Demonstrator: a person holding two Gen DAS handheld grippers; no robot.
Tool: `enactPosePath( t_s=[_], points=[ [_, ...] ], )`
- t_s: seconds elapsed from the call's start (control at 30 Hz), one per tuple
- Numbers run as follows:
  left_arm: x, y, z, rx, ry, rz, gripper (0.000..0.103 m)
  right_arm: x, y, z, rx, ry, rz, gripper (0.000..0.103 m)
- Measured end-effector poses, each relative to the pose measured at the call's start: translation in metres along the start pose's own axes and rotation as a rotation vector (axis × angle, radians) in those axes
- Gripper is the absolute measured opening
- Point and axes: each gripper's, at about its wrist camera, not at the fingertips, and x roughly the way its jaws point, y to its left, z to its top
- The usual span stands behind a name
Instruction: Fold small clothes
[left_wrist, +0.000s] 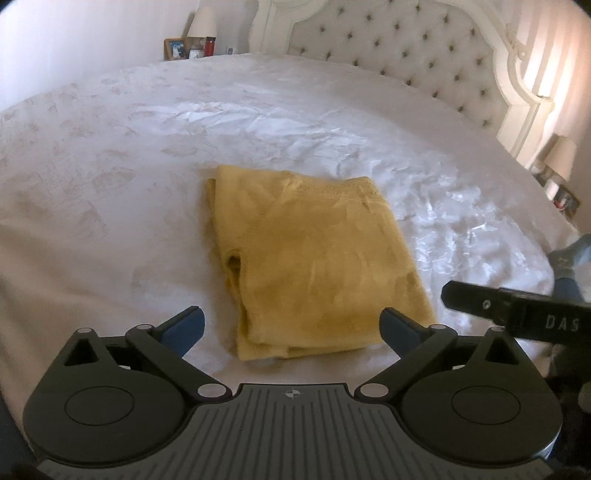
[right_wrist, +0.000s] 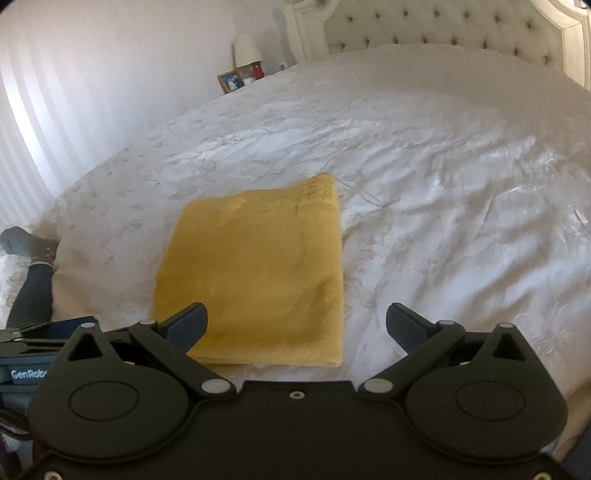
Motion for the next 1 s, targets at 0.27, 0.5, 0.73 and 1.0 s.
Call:
enactPosePath(
  t_s=[0.27,0.5,0.73,1.0],
  points=[
    [-0.005,-0.022,0.005,0.09,0.016,0.076,0.102,-0.01,0.003,-0.003,0.004,0.021,0.026,0.102],
    [-0.011,-0.037,0.009,0.109,0.015,0.157,0.102,-0.019,0.01,0.001,-0.059,0.02,-0.049,0.102],
    [-0.015,-0.034,0.016,0.058,0.031,0.234,0.102,-0.025,0.013,0.003,-0.088,0.009,-0.168,0.102],
    [-0.012,-0.03,0.02,0.07,0.087,0.313,0.102,-0.032,0.006,0.007,-0.028,0.021,-0.23,0.102]
  ],
)
